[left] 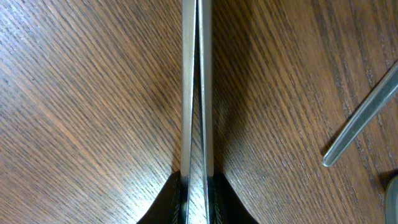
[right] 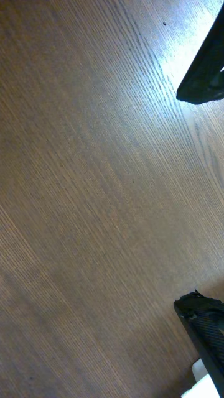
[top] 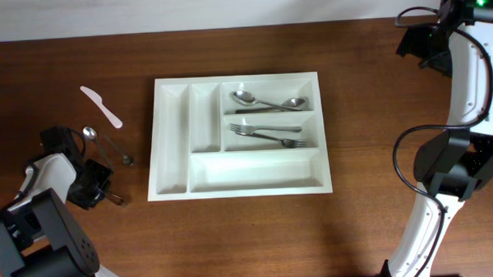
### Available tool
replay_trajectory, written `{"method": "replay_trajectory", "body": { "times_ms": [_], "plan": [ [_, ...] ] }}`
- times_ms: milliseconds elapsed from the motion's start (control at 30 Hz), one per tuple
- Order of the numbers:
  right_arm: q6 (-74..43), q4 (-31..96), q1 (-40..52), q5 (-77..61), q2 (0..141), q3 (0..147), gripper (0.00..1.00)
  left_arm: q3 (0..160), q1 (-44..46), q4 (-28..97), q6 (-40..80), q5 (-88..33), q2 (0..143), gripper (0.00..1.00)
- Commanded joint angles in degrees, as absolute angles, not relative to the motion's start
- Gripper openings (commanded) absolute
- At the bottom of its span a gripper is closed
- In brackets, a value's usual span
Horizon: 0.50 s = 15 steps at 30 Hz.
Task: Pack container
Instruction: 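Carry the metal knife with the left gripper over the tray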
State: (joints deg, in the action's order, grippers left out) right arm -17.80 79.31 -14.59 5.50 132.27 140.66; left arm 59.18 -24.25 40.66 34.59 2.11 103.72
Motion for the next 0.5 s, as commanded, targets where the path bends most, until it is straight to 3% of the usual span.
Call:
{"method": "replay_trajectory", "body": {
  "times_ms": [0,267,467],
  "plan": [
    [-18.1,79.3,-14.3,5.6,130.8,140.7,0.99,57.6,-24.3,40.9,33.1,1.4,105.3,0.02],
    [-18.1,79.3,-14.3,5.6,130.8,140.7,0.99,69.4,-23.9,49.2,28.2,1.2,100.9,0.02],
    [-18.1,79.3,-14.3,5.6,130.8,140.7,0.99,77.4,-20.4,49.7,15.6,-0.1,93.5,0.02]
  ]
}}
